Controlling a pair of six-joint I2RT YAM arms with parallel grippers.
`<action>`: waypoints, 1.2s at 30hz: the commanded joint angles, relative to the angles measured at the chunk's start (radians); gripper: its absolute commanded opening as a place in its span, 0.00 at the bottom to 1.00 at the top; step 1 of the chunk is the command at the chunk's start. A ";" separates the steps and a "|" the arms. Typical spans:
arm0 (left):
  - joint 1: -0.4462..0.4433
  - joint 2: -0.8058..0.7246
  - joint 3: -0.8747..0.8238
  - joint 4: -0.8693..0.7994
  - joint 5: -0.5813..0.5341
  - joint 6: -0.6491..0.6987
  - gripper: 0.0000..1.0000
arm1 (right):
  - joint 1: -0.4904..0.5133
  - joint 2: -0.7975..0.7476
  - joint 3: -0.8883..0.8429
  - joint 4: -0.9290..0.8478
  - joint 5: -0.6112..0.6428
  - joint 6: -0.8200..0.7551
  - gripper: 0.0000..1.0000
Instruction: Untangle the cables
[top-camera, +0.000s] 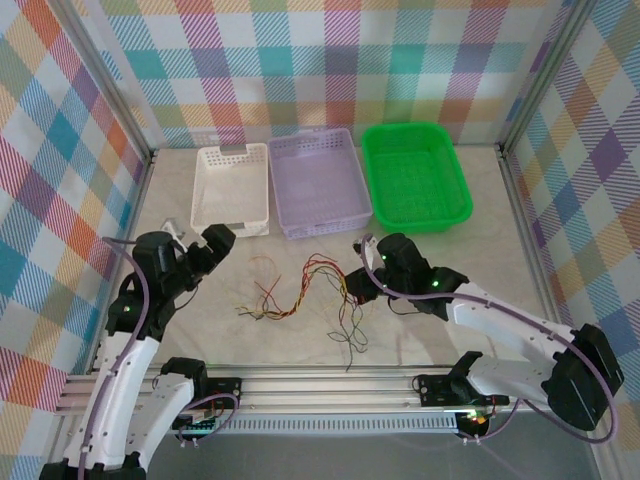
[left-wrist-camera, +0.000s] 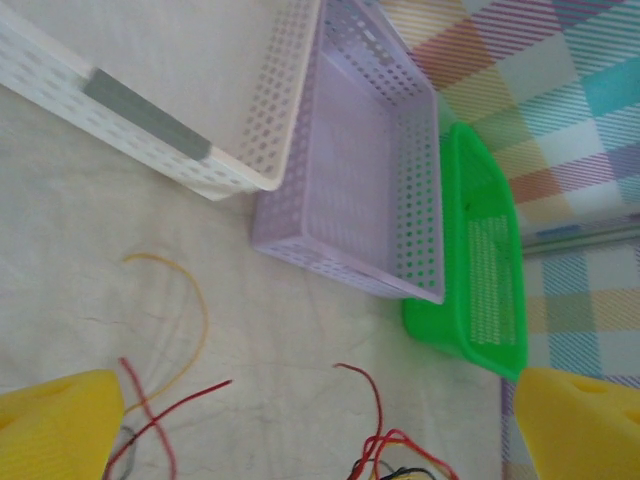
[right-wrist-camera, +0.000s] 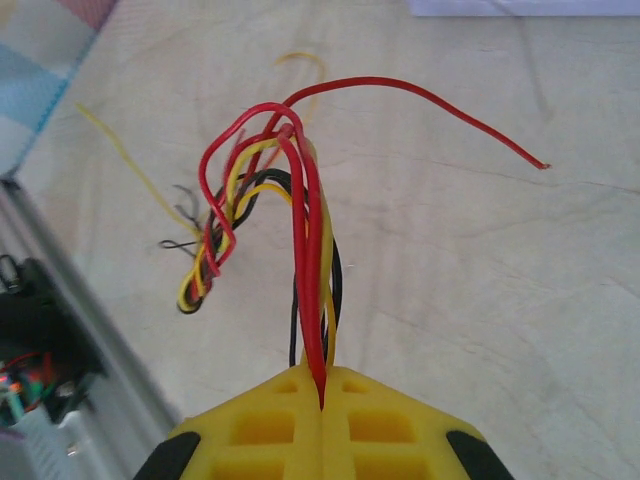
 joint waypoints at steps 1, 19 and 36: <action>-0.048 0.054 -0.026 0.192 0.100 -0.079 1.00 | 0.005 -0.047 0.048 0.061 -0.109 0.010 0.00; -0.375 0.287 -0.027 0.325 0.054 0.084 1.00 | -0.007 0.002 0.363 -0.116 -0.067 -0.117 0.00; -0.472 0.331 -0.072 0.427 0.062 0.140 0.79 | -0.052 0.066 0.510 -0.165 -0.150 -0.073 0.00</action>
